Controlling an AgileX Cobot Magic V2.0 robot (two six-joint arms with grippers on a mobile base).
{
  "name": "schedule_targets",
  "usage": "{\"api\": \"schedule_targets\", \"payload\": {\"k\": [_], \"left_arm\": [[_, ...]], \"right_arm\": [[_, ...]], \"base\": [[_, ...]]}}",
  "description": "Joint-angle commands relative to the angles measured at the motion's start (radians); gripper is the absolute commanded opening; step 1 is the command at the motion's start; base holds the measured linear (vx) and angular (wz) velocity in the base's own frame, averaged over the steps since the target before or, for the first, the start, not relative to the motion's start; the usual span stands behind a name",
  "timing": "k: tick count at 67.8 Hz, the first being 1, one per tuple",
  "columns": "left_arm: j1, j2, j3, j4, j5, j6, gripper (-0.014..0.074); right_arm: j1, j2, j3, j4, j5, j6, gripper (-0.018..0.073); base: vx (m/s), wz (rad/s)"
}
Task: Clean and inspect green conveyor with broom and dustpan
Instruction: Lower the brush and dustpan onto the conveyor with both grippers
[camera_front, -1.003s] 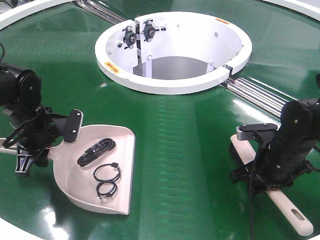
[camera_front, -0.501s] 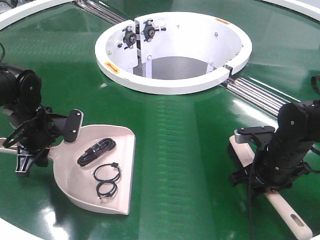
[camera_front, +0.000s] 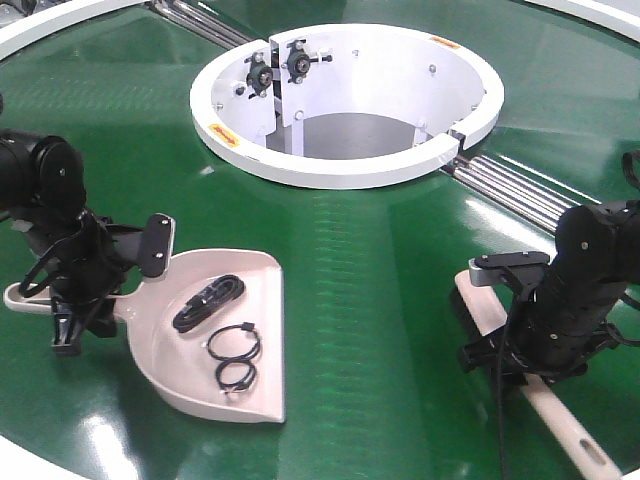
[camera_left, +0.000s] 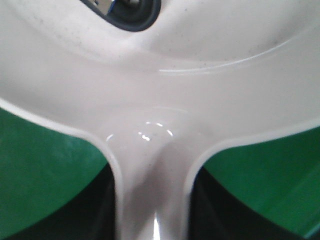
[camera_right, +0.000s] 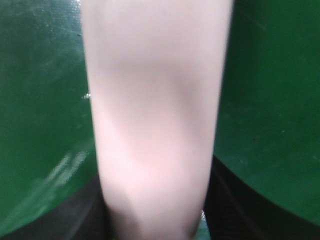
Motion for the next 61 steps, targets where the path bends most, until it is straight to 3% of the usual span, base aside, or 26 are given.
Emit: {"api": "schedule_targets", "payload": {"k": [1, 42, 50, 61], "left_arm": [[-0.008, -0.047, -0.027, -0.073, -0.048, -0.013, 0.0224], [-0.008, -0.047, -0.027, -0.052, -0.013, -0.039, 0.0234], [-0.008, -0.047, -0.027, -0.031, -0.02, -0.092, 0.0287], [-0.008, -0.047, -0.027, -0.018, -0.036, -0.155, 0.0451]], "right_arm": [[-0.007, -0.034, -0.02, -0.007, -0.008, -0.011, 0.0377], [-0.007, -0.034, -0.02, -0.008, -0.015, -0.011, 0.0377], [-0.007, -0.034, -0.02, -0.008, -0.015, -0.013, 0.0377], [-0.007, -0.034, -0.02, -0.008, -0.015, -0.013, 0.0377]], "base": [[0.0, 0.0], [0.0, 0.0], [0.0, 0.0], [0.0, 0.0]]}}
